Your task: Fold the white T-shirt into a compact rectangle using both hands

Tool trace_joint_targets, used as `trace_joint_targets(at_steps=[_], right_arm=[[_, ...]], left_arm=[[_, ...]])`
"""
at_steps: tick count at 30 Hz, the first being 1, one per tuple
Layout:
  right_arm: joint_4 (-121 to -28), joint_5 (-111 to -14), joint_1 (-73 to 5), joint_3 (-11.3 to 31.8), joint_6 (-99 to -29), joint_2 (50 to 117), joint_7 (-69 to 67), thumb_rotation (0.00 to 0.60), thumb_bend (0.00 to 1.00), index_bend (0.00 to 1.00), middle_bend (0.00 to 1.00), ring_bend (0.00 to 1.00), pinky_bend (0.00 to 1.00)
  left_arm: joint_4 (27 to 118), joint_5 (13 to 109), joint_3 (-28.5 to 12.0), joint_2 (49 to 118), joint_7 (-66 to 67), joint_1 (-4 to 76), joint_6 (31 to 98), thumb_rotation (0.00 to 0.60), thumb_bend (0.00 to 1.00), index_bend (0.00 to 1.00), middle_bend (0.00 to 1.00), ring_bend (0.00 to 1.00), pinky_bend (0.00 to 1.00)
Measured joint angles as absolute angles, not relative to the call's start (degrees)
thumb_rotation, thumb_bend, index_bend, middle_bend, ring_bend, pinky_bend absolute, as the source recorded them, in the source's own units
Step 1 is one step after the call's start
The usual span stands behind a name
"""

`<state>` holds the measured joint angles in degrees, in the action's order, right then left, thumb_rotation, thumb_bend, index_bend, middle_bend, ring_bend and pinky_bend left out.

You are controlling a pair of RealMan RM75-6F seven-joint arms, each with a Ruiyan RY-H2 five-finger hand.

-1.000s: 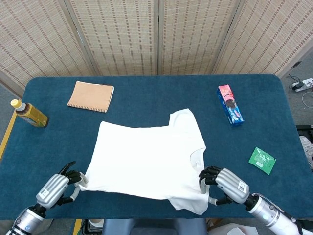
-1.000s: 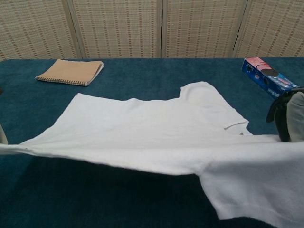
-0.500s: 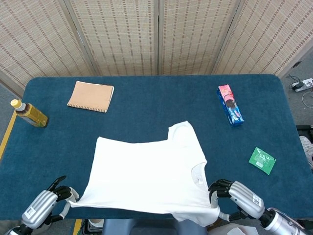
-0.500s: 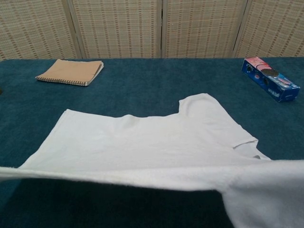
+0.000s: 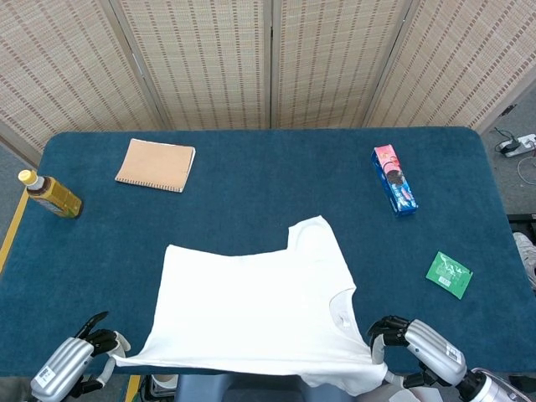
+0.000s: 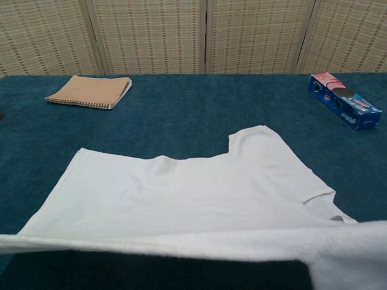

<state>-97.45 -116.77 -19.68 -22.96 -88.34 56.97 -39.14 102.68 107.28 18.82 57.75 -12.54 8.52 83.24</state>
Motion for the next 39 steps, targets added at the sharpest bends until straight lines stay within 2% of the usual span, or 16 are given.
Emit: trace_joint_targets(at_steps=[13, 23, 39], right_arm=[[-97.4, -112.0, -19.6, -18.8, -83.4, 60.2, -35.6, 0.6, 0.52, 0.85, 0.51, 0.29, 0.26], [-96.3, -106.1, -20.2, -13.2, -78.9, 65.6, -29.2, 0.6, 0.52, 0.85, 0.5, 0.29, 0.26], [-92.3, -100.4, -19.9, -7.5, -76.8, 71.5, -22.7, 0.6, 0.52, 0.85, 0.49, 0.29, 0.26]], left_arm=[[102.9, 101.1, 13.5, 59.9, -9.2, 11.9, 75.7, 0.6, 0.61, 0.73, 0.41, 0.33, 0.03], [100.5, 95.7, 8.0, 63.2, -6.7, 16.7, 68.7, 0.6, 0.61, 0.73, 0.39, 0.3, 0.03], [97.9, 89.9, 2.1, 67.4, 4.7, 23.8, 60.3, 0.6, 0.61, 0.73, 0.35, 0.26, 0.03]])
